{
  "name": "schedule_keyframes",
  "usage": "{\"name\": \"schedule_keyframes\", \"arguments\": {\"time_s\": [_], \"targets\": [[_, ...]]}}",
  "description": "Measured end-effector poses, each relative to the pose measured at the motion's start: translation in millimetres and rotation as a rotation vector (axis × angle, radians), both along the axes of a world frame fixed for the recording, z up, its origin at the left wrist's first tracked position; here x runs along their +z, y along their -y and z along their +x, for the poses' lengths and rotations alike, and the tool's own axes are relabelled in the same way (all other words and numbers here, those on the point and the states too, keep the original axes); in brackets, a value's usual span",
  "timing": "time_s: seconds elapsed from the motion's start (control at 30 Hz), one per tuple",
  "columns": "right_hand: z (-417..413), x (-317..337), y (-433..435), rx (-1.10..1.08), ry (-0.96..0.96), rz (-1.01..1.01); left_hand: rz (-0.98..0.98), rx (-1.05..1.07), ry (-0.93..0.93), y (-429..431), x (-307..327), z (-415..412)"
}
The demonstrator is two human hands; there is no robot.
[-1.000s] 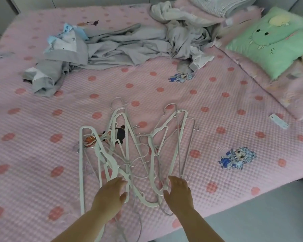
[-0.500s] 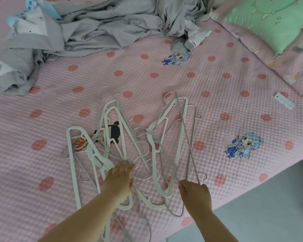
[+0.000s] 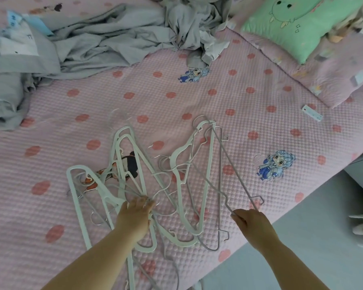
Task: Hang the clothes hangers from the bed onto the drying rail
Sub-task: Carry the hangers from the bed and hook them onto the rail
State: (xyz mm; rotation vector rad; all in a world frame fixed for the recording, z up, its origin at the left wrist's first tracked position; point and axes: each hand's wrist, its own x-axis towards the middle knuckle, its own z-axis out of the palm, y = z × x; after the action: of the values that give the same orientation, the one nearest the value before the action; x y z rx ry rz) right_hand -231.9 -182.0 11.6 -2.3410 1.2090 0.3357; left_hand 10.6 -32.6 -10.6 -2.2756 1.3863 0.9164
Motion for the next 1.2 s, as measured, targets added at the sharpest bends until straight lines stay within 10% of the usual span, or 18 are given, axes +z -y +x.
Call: {"name": "schedule_keyframes", "arguments": {"time_s": [0.5, 0.73, 1.03, 1.2], "targets": [[18, 36, -19, -0.138, 0.162, 0.172, -0.133, 0.173, -0.113, 6, 8, 5], [25, 62, -35, -0.166, 0.271, 0.2, -0.178, 0.403, -0.527, 26, 23, -29], [25, 79, -46, -0.331, 0.476, 0.131, -0.198, 0.497, -0.585, 21, 25, -34], [15, 106, -47, -0.309, 0.52, -0.031, -0.412, 0.875, -1.028, 57, 96, -39]]}}
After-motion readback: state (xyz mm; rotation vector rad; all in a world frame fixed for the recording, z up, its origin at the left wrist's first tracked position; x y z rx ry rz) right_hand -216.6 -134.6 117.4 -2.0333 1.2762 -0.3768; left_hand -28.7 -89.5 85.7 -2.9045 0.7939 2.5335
